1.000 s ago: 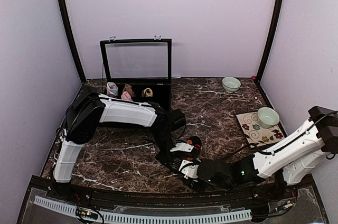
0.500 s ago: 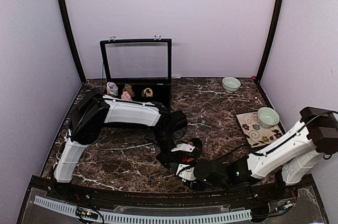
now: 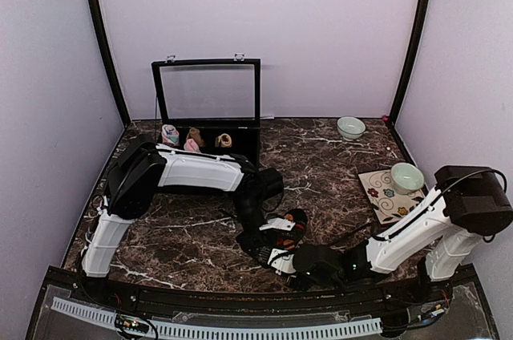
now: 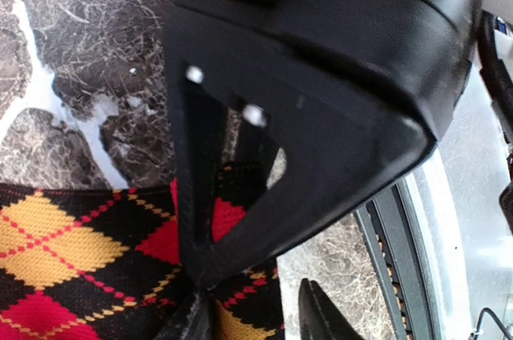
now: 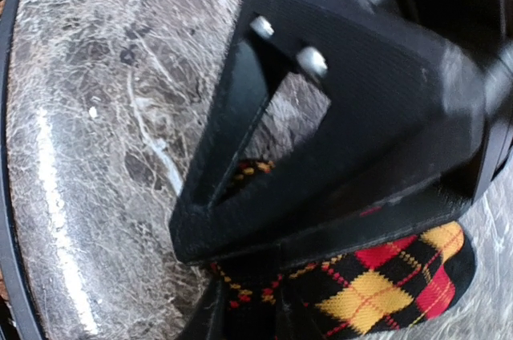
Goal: Roll the socks
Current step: Roll the sock at the center of the board.
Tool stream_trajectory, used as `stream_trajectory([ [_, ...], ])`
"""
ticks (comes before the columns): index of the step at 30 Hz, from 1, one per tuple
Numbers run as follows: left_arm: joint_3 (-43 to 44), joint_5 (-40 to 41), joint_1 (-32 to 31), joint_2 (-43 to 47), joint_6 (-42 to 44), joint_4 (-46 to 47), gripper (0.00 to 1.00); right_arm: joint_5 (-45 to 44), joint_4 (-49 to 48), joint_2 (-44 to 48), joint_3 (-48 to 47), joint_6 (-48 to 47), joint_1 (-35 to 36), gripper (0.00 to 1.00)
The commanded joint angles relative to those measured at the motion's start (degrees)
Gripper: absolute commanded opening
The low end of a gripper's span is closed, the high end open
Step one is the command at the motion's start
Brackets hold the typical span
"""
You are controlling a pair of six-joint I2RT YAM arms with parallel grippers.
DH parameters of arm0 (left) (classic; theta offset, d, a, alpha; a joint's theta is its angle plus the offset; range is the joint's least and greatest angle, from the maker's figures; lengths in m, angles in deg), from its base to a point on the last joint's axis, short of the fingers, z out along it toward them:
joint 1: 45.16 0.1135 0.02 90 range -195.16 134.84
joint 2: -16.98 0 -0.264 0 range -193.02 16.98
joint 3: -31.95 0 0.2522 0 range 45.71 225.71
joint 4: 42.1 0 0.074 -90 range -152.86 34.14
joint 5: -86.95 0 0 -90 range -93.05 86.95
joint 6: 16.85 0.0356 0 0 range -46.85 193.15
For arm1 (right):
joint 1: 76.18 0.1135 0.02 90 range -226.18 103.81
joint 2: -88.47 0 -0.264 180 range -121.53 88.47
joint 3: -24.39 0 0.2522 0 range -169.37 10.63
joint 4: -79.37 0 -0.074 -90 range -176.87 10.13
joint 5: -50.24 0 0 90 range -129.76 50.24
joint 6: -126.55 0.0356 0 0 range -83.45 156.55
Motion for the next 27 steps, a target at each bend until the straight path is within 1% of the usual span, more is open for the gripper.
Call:
stream_trajectory([
  [1,-4.3,12.4,-0.3,-4.9,-0.7,-3.6,0.39,0.2,0.0,-2.0,1.6,3.1,-0.9,0.10],
  [3,-5.1,11.8,0.0,-3.3,-1.2,-3.2,0.44,0.4,-0.4,-2.6,2.6,4.8,-0.9,0.11],
  [4,-5.9,11.6,0.2,-2.1,-1.5,-2.9,0.50,0.8,-0.8,-2.8,3.3,5.5,-0.9,0.12],
  [5,-7.0,11.7,0.3,-0.8,-1.8,-2.4,0.78,1.2,-1.0,-3.1,4.0,6.6,-0.9,0.12],
  [6,-8.2,12.2,0.3,0.7,-2.2,-1.7,0.98,1.8,-1.2,-3.4,4.5,7.6,-0.9,0.12],
  [8,-11.4,13.1,0.6,4.4,-3.4,0.4,0.99,2.8,-1.6,-3.4,5.3,9.4,-1.2,0.09],
  [11,-16.9,15.5,1.7,10.7,-7.2,5.9,0.99,4.8,-2.9,-2.7,6.1,12.2,-1.8,0.02],
  [13,-20.8,19.5,2.3,15.5,-10.7,11.1,0.99,6.6,-3.7,-2.4,6.6,14.9,-2.8,0.00],
  [15,-24.3,25.3,2.6,20.3,-13.1,15.9,0.99,8.8,-4.2,-2.5,6.7,17.2,-3.6,0.00],
  [17,-26.2,30.1,2.6,25.0,-13.8,18.5,0.99,10.8,-4.3,-2.6,6.7,19.4,-4.4,0.00],
  [20,-29.1,37.6,2.6,31.9,-13.1,24.4,0.99,13.4,-4.7,-2.8,7.2,21.6,-5.2,0.00],
  [22,-33.5,42.1,3.3,35.8,-11.7,29.9,0.99,14.2,-4.8,-2.7,7.7,22.3,-5.5,0.00],
  [25,-38.3,47.3,6.0,39.7,-14.5,39.7,0.99,14.4,-4.9,-2.1,8.6,23.7,-5.9,0.00],
  [26,-38.0,47.5,7.0,40.0,-15.0,40.0,0.99,14.7,-5.1,-1.7,9.0,24.3,-6.2,0.00],
  [27,-36.9,45.3,8.1,40.4,-14.4,38.3,0.99,15.2,-5.6,-1.5,9.5,24.9,-6.6,0.00],
])
